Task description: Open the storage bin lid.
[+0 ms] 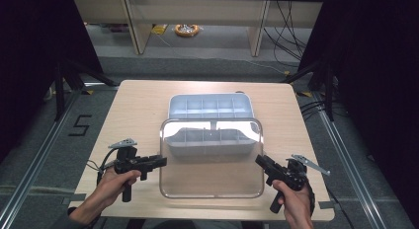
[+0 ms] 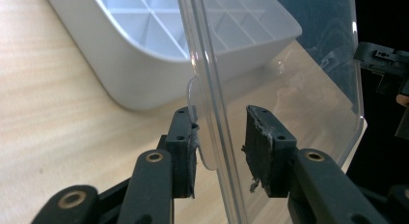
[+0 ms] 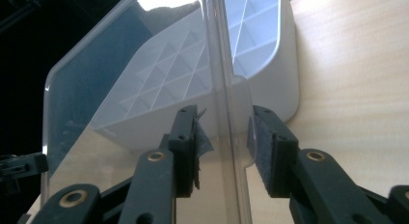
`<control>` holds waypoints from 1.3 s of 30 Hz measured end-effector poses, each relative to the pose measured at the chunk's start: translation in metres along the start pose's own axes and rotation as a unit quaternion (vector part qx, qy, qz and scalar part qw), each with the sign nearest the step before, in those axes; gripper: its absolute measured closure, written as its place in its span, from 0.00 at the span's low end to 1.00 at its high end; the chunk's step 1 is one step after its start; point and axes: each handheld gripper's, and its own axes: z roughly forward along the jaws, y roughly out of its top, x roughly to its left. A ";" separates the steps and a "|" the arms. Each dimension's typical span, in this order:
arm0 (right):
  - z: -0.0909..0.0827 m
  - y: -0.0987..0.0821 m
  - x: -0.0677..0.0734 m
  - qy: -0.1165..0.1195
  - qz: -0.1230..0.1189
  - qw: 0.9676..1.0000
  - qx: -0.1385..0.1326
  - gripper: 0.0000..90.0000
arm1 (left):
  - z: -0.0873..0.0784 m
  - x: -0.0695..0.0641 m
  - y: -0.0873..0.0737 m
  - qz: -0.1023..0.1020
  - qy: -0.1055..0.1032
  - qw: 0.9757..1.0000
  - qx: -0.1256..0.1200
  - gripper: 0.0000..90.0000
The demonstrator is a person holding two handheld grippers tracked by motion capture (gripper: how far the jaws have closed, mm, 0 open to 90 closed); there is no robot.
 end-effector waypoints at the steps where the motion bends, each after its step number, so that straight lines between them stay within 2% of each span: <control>1: -0.001 -0.003 -0.001 0.009 0.002 1.000 -0.002 0.72 | 0.000 0.000 -0.003 -0.003 -0.002 1.000 0.002 0.71; 3: -0.003 -0.007 -0.002 0.004 0.005 1.000 0.003 0.71 | 0.000 0.000 -0.007 -0.006 0.000 1.000 0.006 0.70; 5: -0.004 -0.011 -0.002 0.010 0.010 1.000 0.002 0.71 | -0.001 0.000 -0.010 -0.003 -0.004 1.000 0.012 0.70; 7: -0.006 -0.013 -0.001 -0.001 0.004 1.000 0.005 0.71 | -0.001 -0.001 -0.013 -0.003 -0.005 1.000 0.013 0.70; 8: -0.008 -0.014 0.001 0.002 0.011 1.000 0.006 0.71 | -0.002 -0.002 -0.015 -0.002 -0.004 1.000 0.015 0.70; 9: -0.009 -0.016 0.000 0.008 0.007 1.000 0.002 0.71 | -0.003 -0.002 -0.016 -0.001 -0.001 1.000 0.014 0.70; 14: -0.014 -0.023 0.003 -0.001 -0.001 1.000 0.005 0.71 | -0.005 -0.001 -0.025 -0.006 -0.006 1.000 0.024 0.70; 15: -0.015 -0.024 0.003 0.009 0.006 1.000 0.006 0.71 | -0.005 -0.002 -0.026 -0.004 -0.007 1.000 0.025 0.70; 17: -0.017 -0.027 0.004 0.002 0.005 1.000 0.010 0.71 | -0.006 -0.003 -0.028 -0.003 -0.008 1.000 0.026 0.70; 19: -0.019 -0.030 0.004 0.012 0.002 1.000 0.005 0.71 | -0.007 -0.004 -0.030 0.000 -0.007 1.000 0.029 0.70; 20: -0.022 -0.031 0.008 0.010 0.030 0.999 0.016 0.71 | -0.007 -0.005 -0.031 0.000 -0.008 1.000 0.027 0.70; 22: -0.023 -0.033 0.004 0.005 0.003 1.000 0.012 0.71 | -0.007 -0.006 -0.033 0.005 -0.007 0.999 0.031 0.69; 23: -0.024 -0.035 0.006 0.001 0.018 1.000 0.020 0.71 | -0.008 -0.006 -0.034 0.006 -0.006 0.999 0.031 0.69; 24: -0.024 -0.036 0.004 -0.005 0.005 1.000 0.022 0.71 | -0.008 -0.006 -0.035 0.004 -0.007 1.000 0.031 0.69; 25: -0.025 -0.039 0.005 0.011 0.024 0.999 0.021 0.71 | -0.008 -0.006 -0.036 0.006 -0.008 0.999 0.033 0.69; 26: -0.025 -0.040 0.002 0.005 0.003 1.000 0.019 0.71 | -0.008 -0.007 -0.037 0.003 -0.009 0.999 0.033 0.69; 27: -0.024 -0.042 0.002 0.008 0.008 1.000 0.018 0.71 | -0.008 -0.007 -0.038 0.000 -0.008 0.999 0.034 0.69; 29: -0.024 -0.044 0.001 -0.005 0.002 1.000 0.023 0.71 | -0.007 -0.007 -0.041 -0.002 -0.009 0.999 0.038 0.68; 30: -0.024 -0.045 0.002 -0.008 0.009 1.000 0.024 0.71 | -0.007 -0.006 -0.042 -0.001 -0.010 0.999 0.040 0.68; 31: -0.024 -0.046 0.001 0.002 0.007 1.000 0.021 0.71 | -0.006 -0.006 -0.043 -0.003 -0.007 0.999 0.043 0.68; 32: -0.024 -0.047 0.001 0.001 0.013 1.000 0.025 0.71 | -0.005 -0.005 -0.044 -0.004 -0.007 0.999 0.043 0.68; 33: -0.023 -0.048 0.000 0.006 0.007 1.000 0.024 0.71 | -0.005 -0.005 -0.045 -0.004 -0.005 0.999 0.047 0.68; 38: -0.023 -0.051 -0.001 -0.014 -0.003 0.999 0.038 0.70 | -0.004 -0.006 -0.050 0.007 0.000 0.999 0.052 0.68; 39: -0.023 -0.051 -0.003 -0.010 -0.003 0.999 0.038 0.70 | -0.004 -0.007 -0.050 0.008 -0.002 0.999 0.054 0.68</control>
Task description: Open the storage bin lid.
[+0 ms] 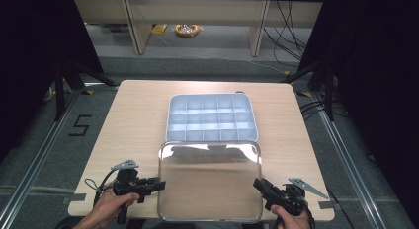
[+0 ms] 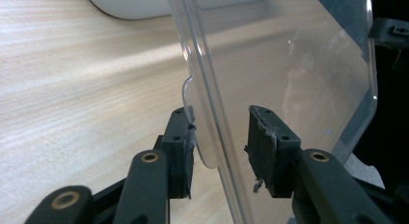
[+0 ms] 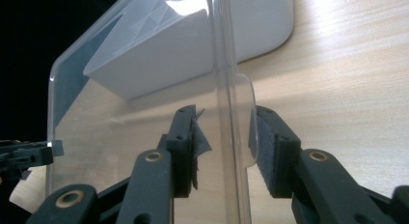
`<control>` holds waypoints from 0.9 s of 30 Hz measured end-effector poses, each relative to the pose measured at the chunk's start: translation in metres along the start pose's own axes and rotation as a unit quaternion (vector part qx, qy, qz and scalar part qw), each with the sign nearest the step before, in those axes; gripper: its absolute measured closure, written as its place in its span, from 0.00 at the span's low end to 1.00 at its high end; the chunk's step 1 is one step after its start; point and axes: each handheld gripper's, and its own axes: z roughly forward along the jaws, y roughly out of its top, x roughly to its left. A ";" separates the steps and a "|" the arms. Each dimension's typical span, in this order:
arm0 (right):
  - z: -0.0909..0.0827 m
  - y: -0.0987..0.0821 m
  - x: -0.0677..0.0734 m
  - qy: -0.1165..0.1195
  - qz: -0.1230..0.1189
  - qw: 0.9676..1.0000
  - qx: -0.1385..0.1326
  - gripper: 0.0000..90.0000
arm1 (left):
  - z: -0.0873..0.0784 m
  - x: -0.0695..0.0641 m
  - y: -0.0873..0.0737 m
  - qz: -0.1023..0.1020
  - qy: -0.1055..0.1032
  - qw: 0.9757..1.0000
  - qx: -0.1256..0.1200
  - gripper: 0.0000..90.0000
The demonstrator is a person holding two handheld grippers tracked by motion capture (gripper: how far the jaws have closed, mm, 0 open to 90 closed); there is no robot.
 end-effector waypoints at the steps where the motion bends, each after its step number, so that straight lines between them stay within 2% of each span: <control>1: 0.000 0.000 -0.001 0.011 0.006 1.000 -0.002 0.70 | 0.000 0.000 0.000 0.001 -0.002 1.000 0.001 0.68; 2: -0.002 0.000 0.000 0.009 0.021 1.000 0.005 0.70 | 0.001 0.000 -0.001 0.001 0.000 1.000 0.003 0.68; 3: -0.001 -0.001 -0.002 -0.002 0.004 1.000 0.006 0.70 | 0.001 0.000 -0.001 0.003 0.002 1.000 0.006 0.68; 4: -0.001 -0.002 -0.002 0.002 0.007 1.000 0.007 0.70 | 0.002 0.000 -0.002 0.004 0.002 1.000 0.007 0.67; 5: -0.001 -0.003 0.000 -0.010 0.014 1.000 0.016 0.70 | 0.003 0.000 -0.002 0.002 0.003 1.000 0.009 0.67; 6: 0.002 -0.005 -0.003 -0.001 -0.003 1.000 0.003 0.70 | 0.003 0.000 -0.003 0.003 0.003 1.000 0.009 0.67; 8: 0.001 -0.006 -0.001 -0.014 0.011 1.000 0.020 0.70 | 0.004 0.001 -0.003 0.005 0.004 1.000 0.014 0.67; 9: 0.003 -0.007 -0.004 -0.010 -0.004 1.000 0.011 0.70 | 0.004 0.001 -0.004 0.005 0.004 1.000 0.016 0.67; 10: 0.002 -0.007 -0.005 -0.016 -0.009 1.000 0.016 0.70 | 0.004 0.000 -0.004 0.006 0.004 1.000 0.016 0.67; 11: 0.002 -0.007 -0.005 -0.017 -0.005 1.000 0.019 0.70 | 0.005 0.000 -0.004 0.007 0.004 1.000 0.017 0.67; 12: 0.002 -0.008 -0.002 -0.015 0.016 0.999 0.023 0.70 | 0.005 0.000 -0.004 0.007 0.004 1.000 0.017 0.67; 14: 0.003 -0.008 -0.004 -0.010 0.015 1.000 0.022 0.70 | 0.005 0.001 -0.005 0.008 0.005 1.000 0.021 0.66; 16: 0.005 -0.009 -0.007 -0.011 -0.002 1.000 0.019 0.70 | 0.006 0.002 -0.005 0.009 0.008 1.000 0.025 0.66; 17: 0.004 -0.009 -0.007 -0.017 -0.003 0.999 0.029 0.70 | 0.006 0.002 -0.006 0.009 0.006 1.000 0.028 0.65; 18: 0.006 -0.010 -0.006 -0.014 0.007 1.000 0.025 0.70 | 0.007 0.002 -0.006 0.009 0.006 1.000 0.029 0.65; 19: 0.006 -0.010 -0.007 -0.025 0.000 0.999 0.034 0.70 | 0.007 0.003 -0.006 0.010 0.005 0.999 0.032 0.65; 20: 0.006 -0.011 -0.007 -0.011 0.009 0.999 0.029 0.70 | 0.007 0.003 -0.006 0.009 0.006 0.999 0.033 0.65; 22: 0.006 -0.010 -0.008 -0.007 0.006 0.999 0.032 0.70 | 0.007 0.002 -0.006 0.013 0.007 0.999 0.036 0.65; 24: 0.006 -0.011 -0.008 -0.008 0.003 0.999 0.033 0.70 | 0.008 0.002 -0.007 0.015 0.011 0.999 0.037 0.64; 26: 0.006 -0.010 -0.009 -0.022 -0.005 0.999 0.037 0.70 | 0.008 0.002 -0.008 0.013 0.010 0.999 0.038 0.64; 27: 0.007 -0.011 -0.006 -0.017 0.021 0.999 0.040 0.70 | 0.008 0.002 -0.007 0.014 0.011 0.999 0.039 0.64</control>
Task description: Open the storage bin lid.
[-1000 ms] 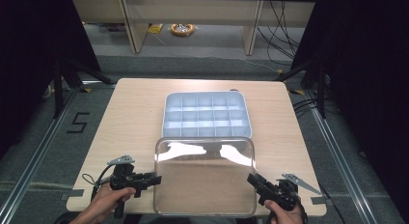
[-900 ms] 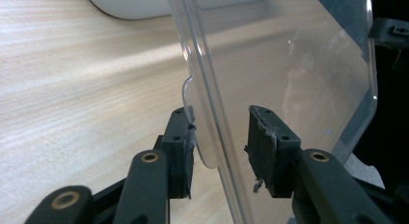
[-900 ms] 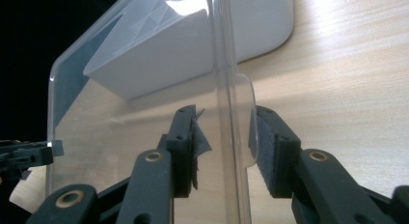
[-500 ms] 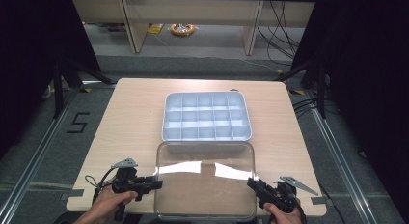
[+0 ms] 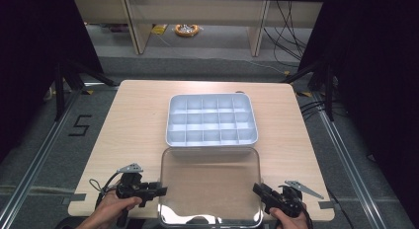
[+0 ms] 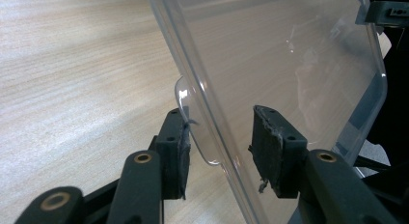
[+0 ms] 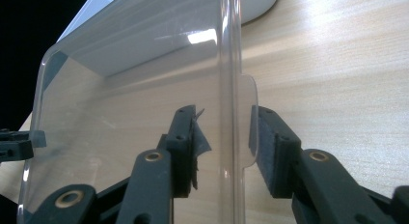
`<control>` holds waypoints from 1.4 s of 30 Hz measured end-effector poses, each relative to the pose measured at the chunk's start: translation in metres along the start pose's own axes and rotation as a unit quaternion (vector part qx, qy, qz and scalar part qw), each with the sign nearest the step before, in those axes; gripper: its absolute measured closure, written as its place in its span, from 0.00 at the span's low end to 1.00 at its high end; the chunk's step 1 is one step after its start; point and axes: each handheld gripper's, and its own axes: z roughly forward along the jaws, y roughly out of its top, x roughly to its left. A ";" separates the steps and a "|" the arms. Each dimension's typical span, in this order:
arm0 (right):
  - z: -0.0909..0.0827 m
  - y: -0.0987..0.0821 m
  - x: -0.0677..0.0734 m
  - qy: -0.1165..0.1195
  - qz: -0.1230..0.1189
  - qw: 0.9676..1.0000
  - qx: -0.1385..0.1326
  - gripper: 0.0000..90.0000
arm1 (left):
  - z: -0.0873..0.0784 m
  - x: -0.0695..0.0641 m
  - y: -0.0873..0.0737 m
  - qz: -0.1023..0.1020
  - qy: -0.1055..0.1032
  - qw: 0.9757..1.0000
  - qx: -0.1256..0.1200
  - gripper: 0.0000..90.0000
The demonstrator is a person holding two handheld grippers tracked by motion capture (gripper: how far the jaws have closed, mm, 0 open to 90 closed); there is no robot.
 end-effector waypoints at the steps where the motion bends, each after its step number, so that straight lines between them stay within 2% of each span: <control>1: 0.001 0.000 -0.001 -0.003 -0.009 1.000 -0.002 0.70 | 0.000 0.000 0.000 0.000 0.000 1.000 0.000 0.64; 2: 0.003 0.000 -0.005 -0.010 -0.039 0.999 -0.010 0.70 | 0.000 0.000 0.000 0.000 -0.001 1.000 0.000 0.64; 4: 0.002 -0.001 -0.004 -0.004 -0.022 1.000 0.002 0.69 | 0.000 0.000 0.000 0.001 -0.002 1.000 0.000 0.64; 6: 0.002 -0.001 -0.004 -0.002 -0.025 1.000 0.005 0.69 | 0.000 -0.001 0.000 0.007 0.001 1.000 0.000 0.64; 7: 0.002 -0.001 -0.004 -0.008 -0.026 1.000 0.006 0.69 | 0.000 -0.001 -0.001 0.013 0.003 1.000 0.002 0.64; 8: 0.003 -0.001 -0.004 -0.005 -0.020 1.000 0.010 0.69 | -0.001 -0.002 -0.002 0.015 0.005 1.000 0.004 0.64; 9: 0.003 -0.001 -0.005 -0.005 -0.031 0.999 0.006 0.69 | -0.001 -0.003 -0.002 0.013 0.004 1.000 0.002 0.63; 13: 0.003 -0.002 -0.004 -0.004 -0.037 0.999 0.001 0.69 | -0.003 -0.005 -0.005 0.018 0.007 1.000 0.000 0.64; 14: 0.003 -0.002 -0.003 -0.002 -0.027 1.000 0.004 0.69 | -0.004 -0.005 -0.005 0.022 0.007 1.000 0.001 0.64; 17: 0.003 -0.002 -0.003 -0.002 -0.028 1.000 0.006 0.69 | -0.004 -0.006 -0.007 0.019 0.003 1.000 0.005 0.64; 18: 0.003 -0.003 0.000 -0.007 -0.010 1.000 0.009 0.68 | -0.004 -0.006 -0.008 0.020 0.002 1.000 0.007 0.65; 19: 0.003 -0.003 0.000 -0.008 -0.013 1.000 0.009 0.68 | -0.004 -0.006 -0.008 0.018 0.004 1.000 0.007 0.65; 20: 0.002 -0.002 -0.003 -0.012 -0.037 0.999 0.008 0.68 | -0.004 -0.006 -0.008 0.015 0.007 1.000 0.006 0.65; 22: 0.003 -0.003 -0.003 -0.009 -0.030 0.999 0.011 0.68 | -0.003 -0.006 -0.008 0.015 0.011 1.000 0.008 0.65; 23: 0.004 -0.003 -0.003 -0.009 -0.033 0.999 0.010 0.68 | -0.003 -0.004 -0.008 0.016 0.000 1.000 0.009 0.64; 24: 0.005 -0.003 -0.005 -0.015 -0.048 0.999 0.011 0.68 | -0.002 -0.004 -0.009 0.017 0.002 1.000 0.010 0.64; 25: 0.004 -0.003 -0.005 -0.009 -0.048 0.999 0.017 0.68 | -0.002 -0.004 -0.009 0.020 0.004 1.000 0.012 0.64; 26: 0.004 -0.004 -0.001 -0.011 -0.019 0.999 0.022 0.68 | -0.002 -0.004 -0.009 0.022 0.007 1.000 0.013 0.63; 27: 0.004 -0.004 -0.002 -0.019 -0.025 0.999 0.023 0.67 | -0.001 -0.005 -0.009 0.026 0.013 0.999 0.013 0.63; 29: 0.007 -0.004 -0.006 -0.018 -0.038 0.999 0.021 0.67 | -0.001 -0.005 -0.009 0.036 0.023 0.999 0.018 0.62; 30: 0.006 -0.004 -0.007 -0.018 -0.039 0.999 0.022 0.67 | 0.000 -0.006 -0.010 0.036 0.028 0.999 0.017 0.62; 31: 0.006 -0.004 -0.005 -0.018 -0.030 0.999 0.024 0.67 | 0.000 -0.005 -0.009 0.035 0.030 0.999 0.022 0.62; 32: 0.005 -0.004 -0.005 -0.026 -0.039 0.999 0.025 0.67 | 0.000 -0.005 -0.009 0.035 0.033 0.999 0.022 0.61; 33: 0.005 -0.004 -0.002 -0.026 -0.019 0.999 0.032 0.67 | 0.001 -0.004 -0.010 0.034 0.025 0.999 0.023 0.61; 34: 0.005 -0.004 -0.003 -0.024 -0.020 0.999 0.033 0.67 | 0.001 -0.005 -0.010 0.034 0.027 0.999 0.022 0.61; 37: 0.008 -0.005 -0.004 -0.036 -0.030 0.998 0.034 0.66 | 0.001 -0.006 -0.010 0.041 0.033 0.998 0.024 0.61; 38: 0.007 -0.005 -0.004 -0.035 -0.027 0.998 0.035 0.66 | 0.001 -0.006 -0.010 0.042 0.031 0.998 0.028 0.61; 39: 0.008 -0.005 -0.007 -0.032 -0.045 0.998 0.031 0.66 | 0.002 -0.006 -0.010 0.042 0.029 0.998 0.028 0.61; 42: 0.007 -0.005 -0.003 -0.038 -0.028 0.998 0.039 0.65 | 0.002 -0.006 -0.011 0.043 0.034 0.998 0.034 0.61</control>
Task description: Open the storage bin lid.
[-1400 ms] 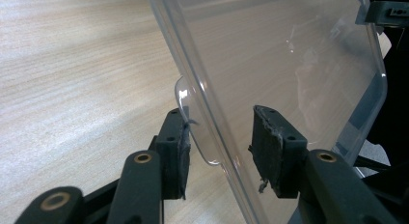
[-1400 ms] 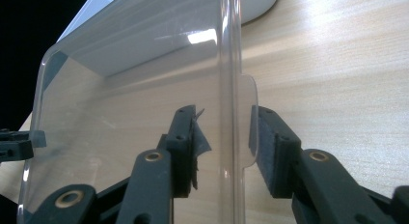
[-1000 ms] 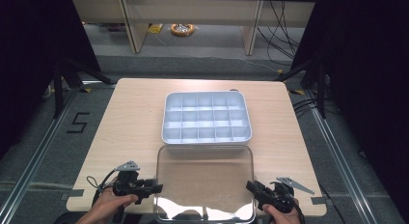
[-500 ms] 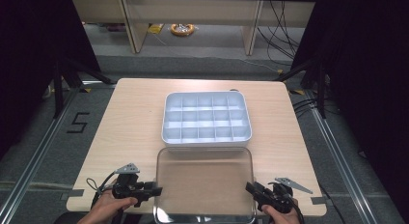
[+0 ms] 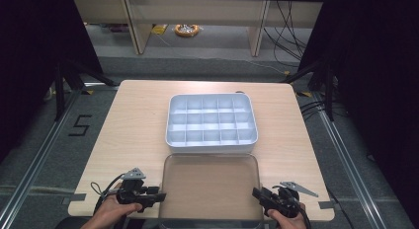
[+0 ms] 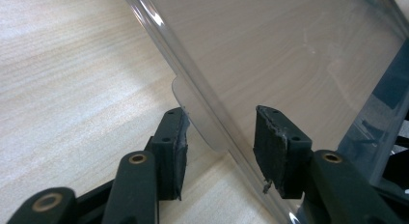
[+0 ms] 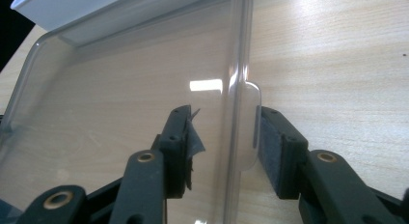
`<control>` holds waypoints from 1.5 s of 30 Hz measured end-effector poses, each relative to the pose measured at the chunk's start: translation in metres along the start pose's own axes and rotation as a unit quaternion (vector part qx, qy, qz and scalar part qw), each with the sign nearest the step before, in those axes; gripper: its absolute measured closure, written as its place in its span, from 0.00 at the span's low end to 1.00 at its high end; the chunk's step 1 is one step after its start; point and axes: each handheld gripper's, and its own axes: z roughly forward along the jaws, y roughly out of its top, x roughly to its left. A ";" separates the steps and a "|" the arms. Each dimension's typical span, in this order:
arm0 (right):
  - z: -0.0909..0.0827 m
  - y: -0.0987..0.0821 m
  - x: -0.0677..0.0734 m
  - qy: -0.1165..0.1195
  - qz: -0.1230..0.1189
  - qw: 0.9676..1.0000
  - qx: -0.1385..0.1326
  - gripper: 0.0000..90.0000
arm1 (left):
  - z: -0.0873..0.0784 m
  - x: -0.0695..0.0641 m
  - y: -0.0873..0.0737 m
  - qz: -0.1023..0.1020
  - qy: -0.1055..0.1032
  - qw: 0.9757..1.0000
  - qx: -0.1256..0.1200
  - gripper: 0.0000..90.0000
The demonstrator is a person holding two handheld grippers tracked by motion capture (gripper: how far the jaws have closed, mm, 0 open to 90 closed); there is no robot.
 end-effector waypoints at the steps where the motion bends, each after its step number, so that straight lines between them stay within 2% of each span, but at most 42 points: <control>1: 0.000 0.000 -0.001 -0.003 -0.007 1.000 -0.001 0.65 | 0.001 0.000 0.000 0.000 -0.004 1.000 0.000 0.60; 2: 0.001 0.001 -0.003 -0.007 -0.022 1.000 -0.002 0.65 | 0.001 0.000 0.000 0.000 -0.005 1.000 0.000 0.60; 5: 0.003 0.000 -0.003 -0.006 -0.025 1.000 -0.006 0.64 | 0.001 0.000 0.000 0.001 -0.002 1.000 0.001 0.60; 6: 0.003 0.000 -0.005 -0.014 -0.038 0.999 -0.008 0.64 | 0.001 0.000 0.000 0.001 -0.001 1.000 0.001 0.60; 7: 0.003 0.000 -0.001 -0.015 -0.017 1.000 -0.003 0.64 | 0.001 -0.001 0.000 0.001 0.003 1.000 0.002 0.60; 9: 0.002 0.000 0.000 -0.014 -0.015 1.000 -0.003 0.63 | 0.001 -0.001 0.000 0.000 -0.006 1.000 0.004 0.60; 12: 0.002 0.000 -0.001 -0.017 -0.013 1.000 0.001 0.62 | 0.002 -0.001 0.000 0.001 -0.011 1.000 0.004 0.59; 14: 0.002 0.000 -0.002 -0.019 -0.012 1.000 -0.006 0.60 | 0.002 -0.001 0.000 0.000 -0.011 1.000 0.003 0.57; 15: 0.002 0.002 -0.005 -0.017 -0.037 0.999 -0.016 0.59 | 0.001 -0.001 0.000 -0.008 -0.010 1.000 0.002 0.55; 16: 0.000 0.004 -0.005 -0.013 -0.034 0.999 -0.016 0.59 | 0.000 0.000 0.001 -0.002 -0.009 1.000 -0.002 0.52; 17: 0.000 0.004 -0.005 -0.011 -0.030 0.999 -0.025 0.59 | 0.000 0.000 0.002 -0.010 -0.006 1.000 -0.010 0.52; 18: -0.002 0.004 -0.004 -0.017 -0.030 0.999 -0.022 0.59 | -0.002 0.001 0.003 -0.014 -0.004 1.000 -0.013 0.46; 19: -0.002 0.004 -0.005 -0.018 -0.030 0.999 -0.022 0.59 | -0.003 0.000 0.003 -0.015 0.001 1.000 -0.020 0.44; 20: -0.003 0.004 -0.004 -0.025 -0.020 0.999 -0.016 0.59 | -0.005 0.001 0.004 -0.011 0.006 1.000 -0.022 0.44; 21: -0.001 0.004 -0.003 -0.015 -0.006 1.000 -0.023 0.58 | -0.006 0.000 0.004 -0.016 0.013 0.999 -0.026 0.43; 22: -0.003 0.004 -0.002 -0.011 -0.001 1.000 -0.019 0.58 | -0.006 0.001 0.004 -0.018 0.006 0.999 -0.030 0.42; 23: -0.004 0.005 -0.001 -0.005 0.000 1.000 -0.019 0.58 | -0.006 0.001 0.004 -0.016 0.005 0.999 -0.032 0.41; 24: -0.003 0.005 -0.003 -0.012 -0.013 0.999 -0.029 0.57 | -0.006 0.000 0.004 -0.015 0.005 0.999 -0.030 0.41; 25: -0.004 0.005 -0.001 -0.020 -0.002 1.000 -0.021 0.57 | -0.006 0.000 0.004 -0.015 0.008 0.999 -0.031 0.41; 27: -0.004 0.005 -0.001 -0.007 0.001 1.000 -0.027 0.56 | -0.006 -0.001 0.005 -0.013 0.004 0.999 -0.033 0.41; 28: -0.003 0.006 -0.006 -0.014 -0.027 0.999 -0.040 0.55 | -0.007 -0.001 0.005 -0.013 0.002 0.999 -0.036 0.40; 29: -0.004 0.007 -0.005 -0.009 -0.022 0.999 -0.039 0.54 | -0.007 -0.001 0.005 -0.012 0.005 0.999 -0.038 0.40; 30: -0.005 0.007 -0.003 -0.005 -0.007 0.999 -0.036 0.53 | -0.007 -0.001 0.005 -0.010 0.006 0.999 -0.039 0.40; 31: -0.004 0.008 -0.006 -0.003 -0.027 0.998 -0.050 0.52 | -0.008 -0.001 0.005 -0.008 0.009 0.999 -0.042 0.39; 32: -0.007 0.009 -0.005 -0.009 -0.021 0.998 -0.051 0.50 | -0.008 -0.001 0.006 -0.007 0.014 0.999 -0.042 0.38; 33: -0.008 0.010 -0.005 -0.009 -0.029 0.998 -0.053 0.49 | -0.008 -0.001 0.006 -0.009 0.005 0.999 -0.045 0.38; 34: -0.009 0.010 -0.001 -0.006 -0.004 0.999 -0.050 0.47 | -0.008 -0.002 0.006 -0.010 0.007 0.999 -0.053 0.37; 36: -0.009 0.012 -0.005 -0.015 -0.039 0.997 -0.067 0.44 | -0.009 -0.002 0.007 -0.007 0.011 0.999 -0.049 0.36; 37: -0.010 0.012 -0.004 -0.014 -0.036 0.997 -0.067 0.44 | -0.008 -0.001 0.007 -0.004 0.005 0.999 -0.047 0.35; 39: -0.009 0.012 -0.004 -0.019 -0.045 0.996 -0.068 0.41 | -0.008 -0.001 0.006 -0.001 0.009 0.999 -0.046 0.33; 40: -0.010 0.011 0.002 -0.014 -0.005 0.998 -0.066 0.40 | -0.008 -0.001 0.006 -0.001 0.004 0.999 -0.044 0.33; 41: -0.011 0.013 -0.002 -0.016 -0.040 0.997 -0.069 0.39 | -0.007 -0.001 0.007 -0.002 0.002 0.999 -0.045 0.32; 43: -0.009 0.013 -0.002 -0.017 -0.051 0.996 -0.077 0.37 | -0.008 -0.002 0.007 -0.001 0.000 0.999 -0.049 0.32; 45: -0.012 0.013 0.001 -0.019 -0.047 0.996 -0.079 0.37 | -0.009 -0.002 0.007 0.003 0.003 0.999 -0.054 0.31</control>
